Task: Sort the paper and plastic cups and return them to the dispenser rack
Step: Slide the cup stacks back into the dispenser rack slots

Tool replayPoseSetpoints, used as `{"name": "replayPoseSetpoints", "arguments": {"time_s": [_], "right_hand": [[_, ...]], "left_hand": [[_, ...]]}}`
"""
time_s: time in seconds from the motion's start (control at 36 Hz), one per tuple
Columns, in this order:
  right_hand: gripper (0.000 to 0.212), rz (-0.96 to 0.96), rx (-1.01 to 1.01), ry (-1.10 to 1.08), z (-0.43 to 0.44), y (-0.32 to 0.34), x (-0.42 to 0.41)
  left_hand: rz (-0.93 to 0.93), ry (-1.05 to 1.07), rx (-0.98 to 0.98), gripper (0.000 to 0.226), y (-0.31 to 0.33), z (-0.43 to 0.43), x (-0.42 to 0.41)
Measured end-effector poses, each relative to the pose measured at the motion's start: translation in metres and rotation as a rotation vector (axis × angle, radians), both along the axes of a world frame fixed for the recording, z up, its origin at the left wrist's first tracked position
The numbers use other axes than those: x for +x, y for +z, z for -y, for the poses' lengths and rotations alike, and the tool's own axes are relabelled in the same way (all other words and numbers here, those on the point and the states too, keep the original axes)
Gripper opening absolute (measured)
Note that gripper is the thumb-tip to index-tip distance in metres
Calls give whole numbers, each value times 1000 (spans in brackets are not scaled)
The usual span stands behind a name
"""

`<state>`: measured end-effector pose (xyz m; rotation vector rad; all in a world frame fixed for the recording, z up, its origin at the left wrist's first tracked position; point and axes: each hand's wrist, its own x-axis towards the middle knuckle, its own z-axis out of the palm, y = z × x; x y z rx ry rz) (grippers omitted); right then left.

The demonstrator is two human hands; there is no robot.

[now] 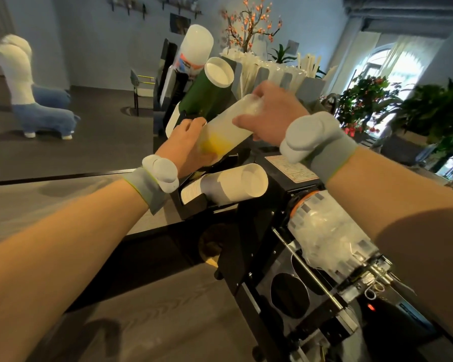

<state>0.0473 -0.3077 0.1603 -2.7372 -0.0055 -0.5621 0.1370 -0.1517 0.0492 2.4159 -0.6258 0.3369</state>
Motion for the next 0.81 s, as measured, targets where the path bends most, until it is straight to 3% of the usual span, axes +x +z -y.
{"name": "replayPoseSetpoints", "arguments": {"time_s": [0.14,0.36,0.58,0.67,0.81], "right_hand": [[62,50,-88,1,-9,-7,17],[76,13,-76,-182,-25,1,35],[62,-140,79,-106,-14,7,24],[31,-257,192,-104,-5,4,20],[47,-233,45,-134,-11,-15,23]], "left_hand": [[-49,-67,-162,70,-5,-3,4],[-74,-82,-102,70,-10,-12,8],[-62,-78,-113,70,-8,-5,8],[-55,-77,-101,64,-3,1,9],[-81,-64,-77,60,-9,2,14]]}}
